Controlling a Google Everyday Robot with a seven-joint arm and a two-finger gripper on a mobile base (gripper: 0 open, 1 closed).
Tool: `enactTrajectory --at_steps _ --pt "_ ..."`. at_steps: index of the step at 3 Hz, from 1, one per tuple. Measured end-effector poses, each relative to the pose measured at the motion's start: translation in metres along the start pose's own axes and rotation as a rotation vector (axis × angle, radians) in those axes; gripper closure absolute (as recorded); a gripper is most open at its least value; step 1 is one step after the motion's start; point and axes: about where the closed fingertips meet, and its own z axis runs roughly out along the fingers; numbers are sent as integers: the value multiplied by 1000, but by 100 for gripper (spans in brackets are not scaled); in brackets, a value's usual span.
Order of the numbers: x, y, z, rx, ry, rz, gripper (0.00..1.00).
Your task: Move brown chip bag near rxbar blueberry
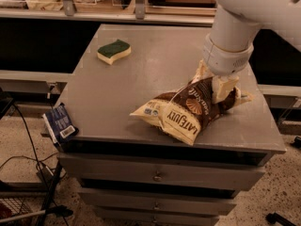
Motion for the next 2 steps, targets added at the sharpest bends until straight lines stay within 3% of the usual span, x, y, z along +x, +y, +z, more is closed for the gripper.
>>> enactTrajectory --at_steps 1,2 --pt "0 -1 0 9 1 1 100" --pt "0 3 4 25 -7 24 100"
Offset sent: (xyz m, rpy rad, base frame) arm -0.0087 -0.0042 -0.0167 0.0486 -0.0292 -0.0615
